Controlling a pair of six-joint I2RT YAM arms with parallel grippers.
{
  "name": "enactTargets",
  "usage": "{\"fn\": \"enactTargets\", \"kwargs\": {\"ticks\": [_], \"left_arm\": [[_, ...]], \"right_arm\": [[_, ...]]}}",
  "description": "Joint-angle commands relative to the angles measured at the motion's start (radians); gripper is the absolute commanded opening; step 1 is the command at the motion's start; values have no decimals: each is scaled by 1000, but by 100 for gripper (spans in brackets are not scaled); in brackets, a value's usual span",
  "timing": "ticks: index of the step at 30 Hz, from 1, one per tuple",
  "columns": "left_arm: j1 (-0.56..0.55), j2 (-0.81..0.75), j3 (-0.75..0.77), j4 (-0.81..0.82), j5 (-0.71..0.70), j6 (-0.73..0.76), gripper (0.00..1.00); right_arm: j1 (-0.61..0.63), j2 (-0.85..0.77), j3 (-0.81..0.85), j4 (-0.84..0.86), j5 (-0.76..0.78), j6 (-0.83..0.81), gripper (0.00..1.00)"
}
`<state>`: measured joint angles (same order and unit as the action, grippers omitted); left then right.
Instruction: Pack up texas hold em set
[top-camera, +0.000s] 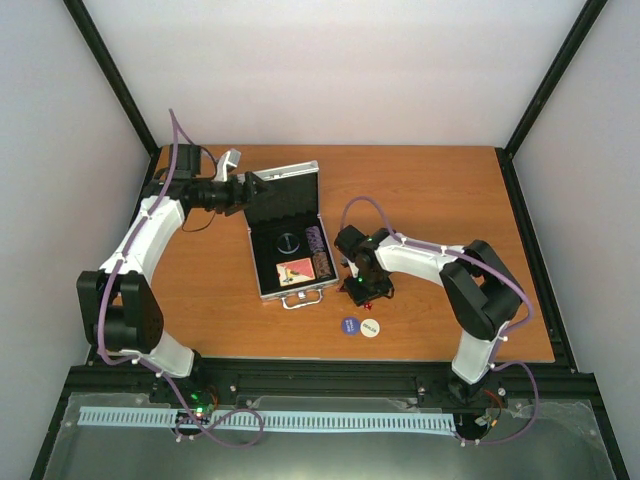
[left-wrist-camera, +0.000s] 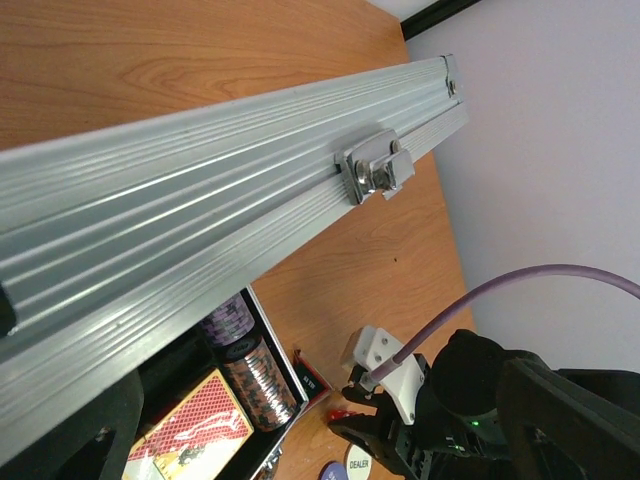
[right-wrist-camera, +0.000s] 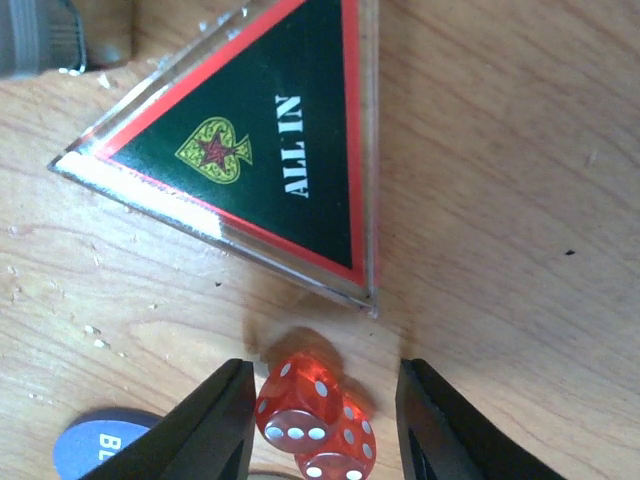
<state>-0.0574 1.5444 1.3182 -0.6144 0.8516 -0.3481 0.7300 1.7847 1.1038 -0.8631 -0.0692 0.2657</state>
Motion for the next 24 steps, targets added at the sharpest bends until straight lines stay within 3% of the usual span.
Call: {"fn": "enactTargets", "kwargs": {"ticks": [1, 16, 24], "left_arm": [[-1, 12, 45, 13, -11, -2, 100], [-2, 16, 55, 5, -9, 3, 100], [-1, 12, 61, 2, -8, 6, 100]], "right_arm": [[-1, -30, 4, -16, -18, -3, 39], [8, -29, -19, -3, -38, 18, 18], [8, -65, 94, -82, -43, 10, 15]]}}
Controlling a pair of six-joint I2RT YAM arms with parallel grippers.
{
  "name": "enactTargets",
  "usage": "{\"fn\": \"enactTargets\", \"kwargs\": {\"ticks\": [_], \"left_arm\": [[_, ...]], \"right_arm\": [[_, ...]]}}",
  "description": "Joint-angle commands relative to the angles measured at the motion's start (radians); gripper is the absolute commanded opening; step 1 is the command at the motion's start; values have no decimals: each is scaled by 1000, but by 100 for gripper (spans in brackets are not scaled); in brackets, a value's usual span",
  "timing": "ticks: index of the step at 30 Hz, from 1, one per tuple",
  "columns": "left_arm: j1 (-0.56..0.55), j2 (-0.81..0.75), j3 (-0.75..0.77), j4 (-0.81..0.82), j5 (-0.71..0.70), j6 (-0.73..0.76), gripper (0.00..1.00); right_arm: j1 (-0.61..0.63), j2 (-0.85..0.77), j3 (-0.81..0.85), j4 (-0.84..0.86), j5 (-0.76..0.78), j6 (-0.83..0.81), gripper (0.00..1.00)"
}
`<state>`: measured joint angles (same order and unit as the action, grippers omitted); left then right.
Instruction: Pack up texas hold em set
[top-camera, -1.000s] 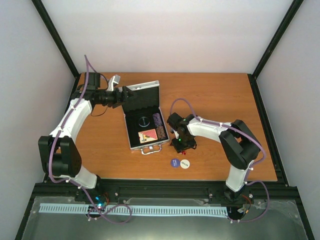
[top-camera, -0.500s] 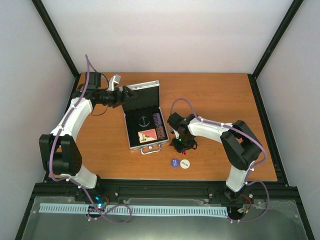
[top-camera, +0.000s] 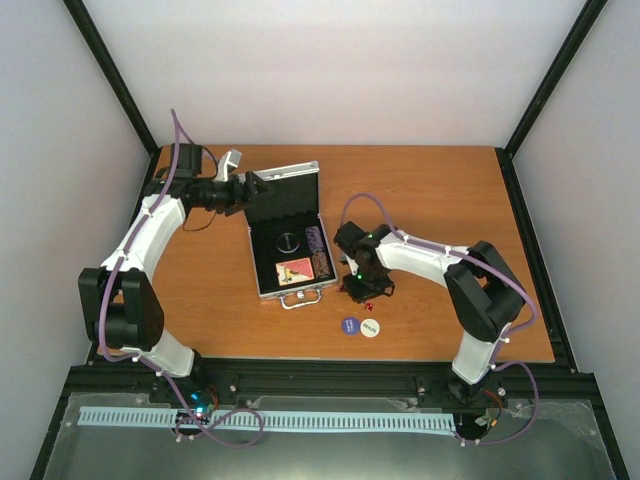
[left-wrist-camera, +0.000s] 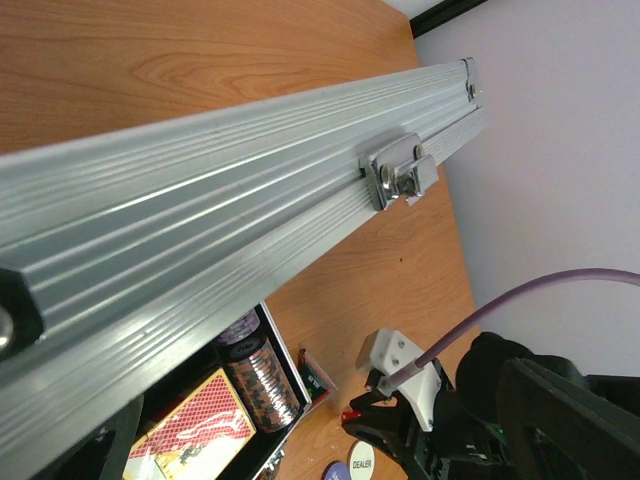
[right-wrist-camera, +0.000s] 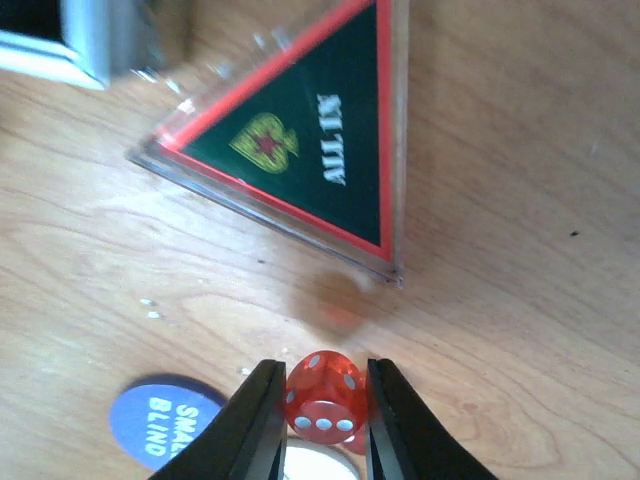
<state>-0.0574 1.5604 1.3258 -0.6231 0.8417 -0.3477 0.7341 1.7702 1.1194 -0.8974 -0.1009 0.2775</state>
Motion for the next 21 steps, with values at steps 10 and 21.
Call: {"fn": "enactTargets", "kwargs": {"ticks": [10, 21], "left_arm": [[-2, -8, 62, 0, -1, 11, 100], [-2, -18, 76, -3, -12, 5, 100]], "right_arm": [[4, 23, 394, -92, -58, -29, 15], [13, 291, 639, 21, -162, 0, 13]]}}
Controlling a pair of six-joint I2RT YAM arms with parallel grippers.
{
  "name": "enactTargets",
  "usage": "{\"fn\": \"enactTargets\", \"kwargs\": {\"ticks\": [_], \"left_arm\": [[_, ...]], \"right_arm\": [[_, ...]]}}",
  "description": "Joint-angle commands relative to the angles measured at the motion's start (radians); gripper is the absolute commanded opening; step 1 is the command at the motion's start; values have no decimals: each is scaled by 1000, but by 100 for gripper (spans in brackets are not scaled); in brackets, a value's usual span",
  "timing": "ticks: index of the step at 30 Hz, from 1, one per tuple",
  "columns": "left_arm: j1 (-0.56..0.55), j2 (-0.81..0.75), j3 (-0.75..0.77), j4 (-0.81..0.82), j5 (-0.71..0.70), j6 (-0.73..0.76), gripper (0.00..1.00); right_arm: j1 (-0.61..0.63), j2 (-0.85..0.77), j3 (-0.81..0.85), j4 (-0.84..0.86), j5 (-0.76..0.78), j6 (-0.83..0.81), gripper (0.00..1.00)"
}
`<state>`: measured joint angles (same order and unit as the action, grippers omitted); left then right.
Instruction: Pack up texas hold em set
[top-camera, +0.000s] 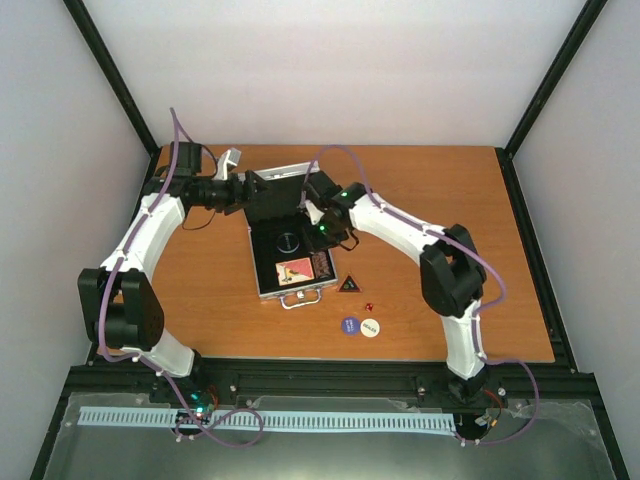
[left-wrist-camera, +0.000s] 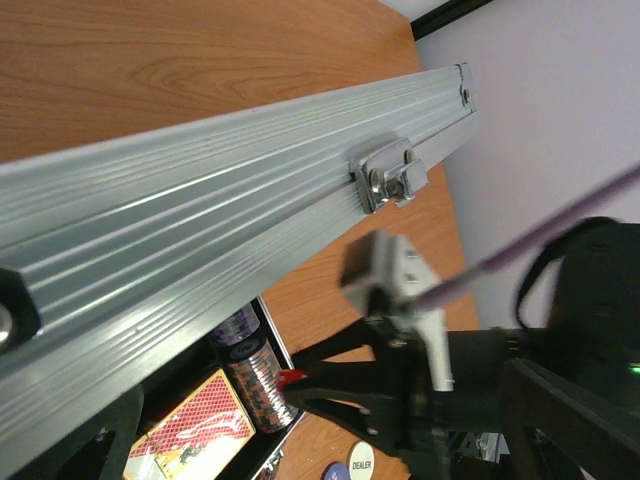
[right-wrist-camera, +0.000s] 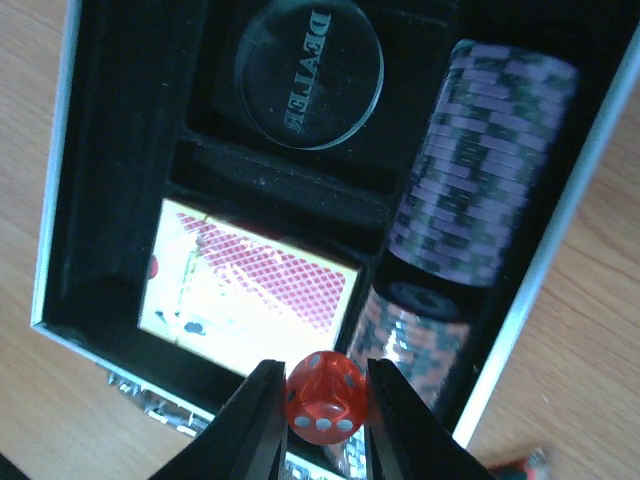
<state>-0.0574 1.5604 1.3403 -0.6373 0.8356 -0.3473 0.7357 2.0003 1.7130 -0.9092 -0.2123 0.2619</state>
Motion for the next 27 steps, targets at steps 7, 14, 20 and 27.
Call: {"fn": "enactTargets", "kwargs": {"ticks": [7, 14, 20, 27], "left_arm": [[-2, -10, 67, 10, 0, 5, 100], [-2, -14, 61, 15, 8, -1, 100], [-2, -25, 52, 15, 8, -2, 100], [-2, -34, 41, 21, 13, -6, 100]], "right_arm": [[40, 140, 147, 57, -48, 20, 14], [64, 198, 162, 95, 16, 41, 13], [101, 222, 149, 123, 147, 62, 13], [105, 213, 93, 178, 234, 78, 12]]}}
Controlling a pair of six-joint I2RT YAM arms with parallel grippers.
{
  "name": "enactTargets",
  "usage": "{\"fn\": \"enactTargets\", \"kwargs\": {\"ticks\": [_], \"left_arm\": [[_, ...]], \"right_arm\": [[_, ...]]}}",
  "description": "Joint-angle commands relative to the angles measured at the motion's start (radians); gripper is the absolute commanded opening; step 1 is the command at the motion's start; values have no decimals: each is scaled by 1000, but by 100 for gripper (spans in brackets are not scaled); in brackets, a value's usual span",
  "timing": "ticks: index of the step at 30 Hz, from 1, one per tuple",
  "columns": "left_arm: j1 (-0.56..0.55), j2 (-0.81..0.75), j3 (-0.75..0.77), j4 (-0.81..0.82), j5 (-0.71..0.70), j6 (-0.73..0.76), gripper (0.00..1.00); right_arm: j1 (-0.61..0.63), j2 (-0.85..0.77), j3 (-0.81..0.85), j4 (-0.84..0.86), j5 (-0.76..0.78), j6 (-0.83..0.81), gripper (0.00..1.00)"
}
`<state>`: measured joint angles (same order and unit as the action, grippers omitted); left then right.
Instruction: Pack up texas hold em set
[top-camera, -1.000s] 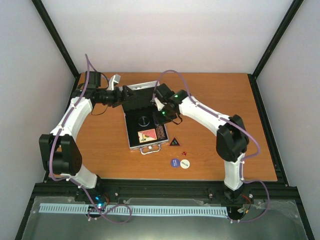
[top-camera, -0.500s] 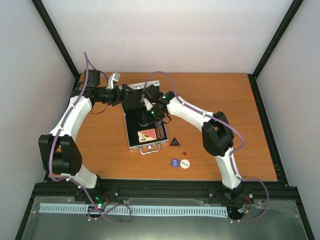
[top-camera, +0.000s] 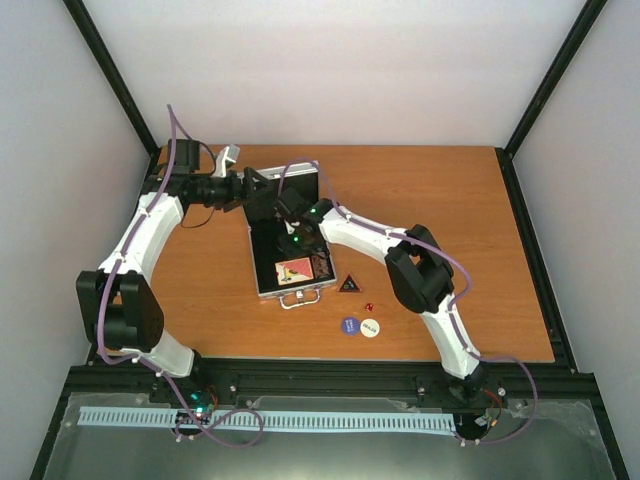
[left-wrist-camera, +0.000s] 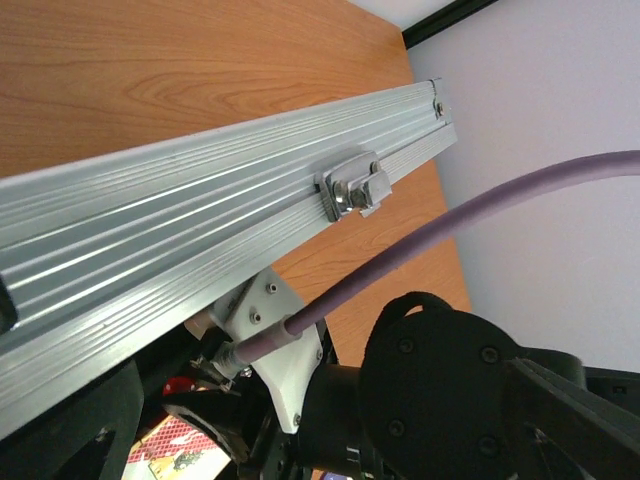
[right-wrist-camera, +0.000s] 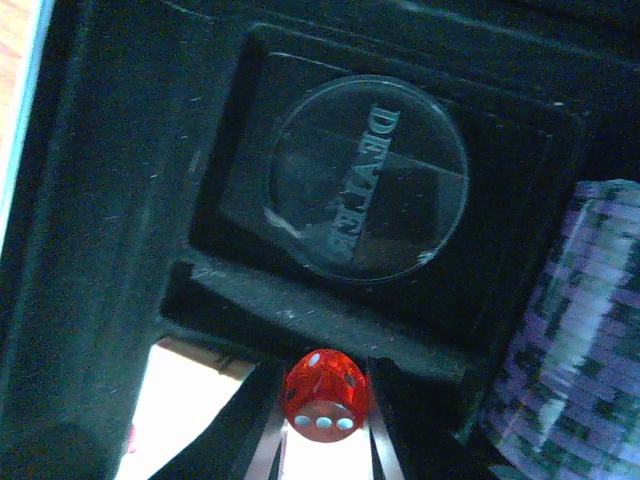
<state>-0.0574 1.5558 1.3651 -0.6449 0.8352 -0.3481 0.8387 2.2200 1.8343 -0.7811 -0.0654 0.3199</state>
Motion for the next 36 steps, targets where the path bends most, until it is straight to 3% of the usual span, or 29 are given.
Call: {"fn": "enactTargets", "kwargs": {"ticks": [1, 12, 20, 26, 36], "left_arm": [[-2, -30, 16, 28, 13, -4, 100], [-1, -29, 8, 35, 19, -7, 100], [-2, -23, 12, 32, 19, -2, 100], [-1, -24, 14, 26, 16, 2, 100], [-2, -29, 8, 19, 6, 11, 100]], "right_arm": [[2, -5, -31, 47, 97, 23, 12], [2, 35, -58, 66, 123, 25, 13], [2, 58, -33, 36, 145, 32, 53], [2, 8, -55, 45, 171, 28, 61], [2, -196, -193, 105, 175, 12, 66]]}}
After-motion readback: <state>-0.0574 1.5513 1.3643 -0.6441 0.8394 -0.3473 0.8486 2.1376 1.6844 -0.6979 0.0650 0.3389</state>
